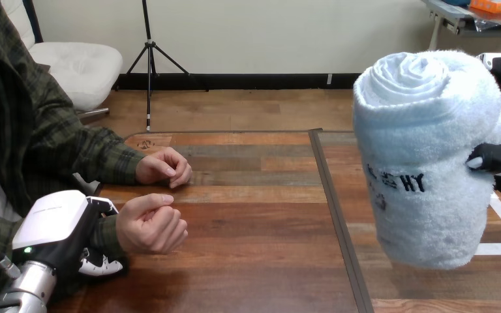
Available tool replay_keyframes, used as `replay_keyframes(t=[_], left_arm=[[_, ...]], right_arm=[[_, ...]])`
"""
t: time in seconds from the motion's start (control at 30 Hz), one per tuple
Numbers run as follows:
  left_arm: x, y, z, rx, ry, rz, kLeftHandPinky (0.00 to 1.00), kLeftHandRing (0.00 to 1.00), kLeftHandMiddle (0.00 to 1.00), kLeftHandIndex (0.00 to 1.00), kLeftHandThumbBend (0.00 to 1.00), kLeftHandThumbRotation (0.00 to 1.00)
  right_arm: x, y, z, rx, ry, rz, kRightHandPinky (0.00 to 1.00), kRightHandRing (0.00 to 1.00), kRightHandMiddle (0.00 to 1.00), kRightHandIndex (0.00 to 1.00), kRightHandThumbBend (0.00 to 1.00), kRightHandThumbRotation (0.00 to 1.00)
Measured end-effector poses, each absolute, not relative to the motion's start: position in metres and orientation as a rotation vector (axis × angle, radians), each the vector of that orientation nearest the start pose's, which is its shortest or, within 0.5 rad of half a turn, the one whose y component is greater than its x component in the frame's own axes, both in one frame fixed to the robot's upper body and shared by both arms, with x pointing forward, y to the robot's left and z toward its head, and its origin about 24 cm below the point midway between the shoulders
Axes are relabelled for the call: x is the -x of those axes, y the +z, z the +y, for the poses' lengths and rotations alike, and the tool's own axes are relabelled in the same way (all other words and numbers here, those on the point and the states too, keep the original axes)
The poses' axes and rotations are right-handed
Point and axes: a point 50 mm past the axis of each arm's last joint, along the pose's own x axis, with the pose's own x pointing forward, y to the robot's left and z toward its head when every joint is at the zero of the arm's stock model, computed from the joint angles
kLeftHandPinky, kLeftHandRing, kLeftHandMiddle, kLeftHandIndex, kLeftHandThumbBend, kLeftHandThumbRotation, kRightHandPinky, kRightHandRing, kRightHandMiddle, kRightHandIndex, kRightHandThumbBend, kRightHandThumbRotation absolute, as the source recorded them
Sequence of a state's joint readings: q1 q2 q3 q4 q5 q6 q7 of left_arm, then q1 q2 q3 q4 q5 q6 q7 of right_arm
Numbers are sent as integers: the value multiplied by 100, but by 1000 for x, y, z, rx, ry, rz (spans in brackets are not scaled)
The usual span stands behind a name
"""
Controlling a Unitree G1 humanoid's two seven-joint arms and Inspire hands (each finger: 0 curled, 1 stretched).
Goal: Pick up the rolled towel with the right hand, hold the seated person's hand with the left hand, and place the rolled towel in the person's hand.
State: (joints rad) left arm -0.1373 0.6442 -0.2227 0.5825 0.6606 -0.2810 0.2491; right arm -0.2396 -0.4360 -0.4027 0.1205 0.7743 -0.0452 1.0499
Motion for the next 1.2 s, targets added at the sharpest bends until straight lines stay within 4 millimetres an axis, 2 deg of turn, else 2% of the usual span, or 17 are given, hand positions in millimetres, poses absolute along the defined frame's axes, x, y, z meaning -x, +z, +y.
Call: replay_keyframes(t=[0.67, 1.2], left_arm=[[-254, 2, 272, -1305, -139, 82, 42, 44, 47, 49, 89, 0], [-255, 4, 270, -1306, -136, 85, 43, 46, 50, 51, 88, 0]], right_arm=[[-261, 151, -267, -109, 708, -545, 13, 20, 24, 27, 75, 0], [-263, 152, -261, -54, 714, -553, 13, 19, 23, 27, 74, 0]])
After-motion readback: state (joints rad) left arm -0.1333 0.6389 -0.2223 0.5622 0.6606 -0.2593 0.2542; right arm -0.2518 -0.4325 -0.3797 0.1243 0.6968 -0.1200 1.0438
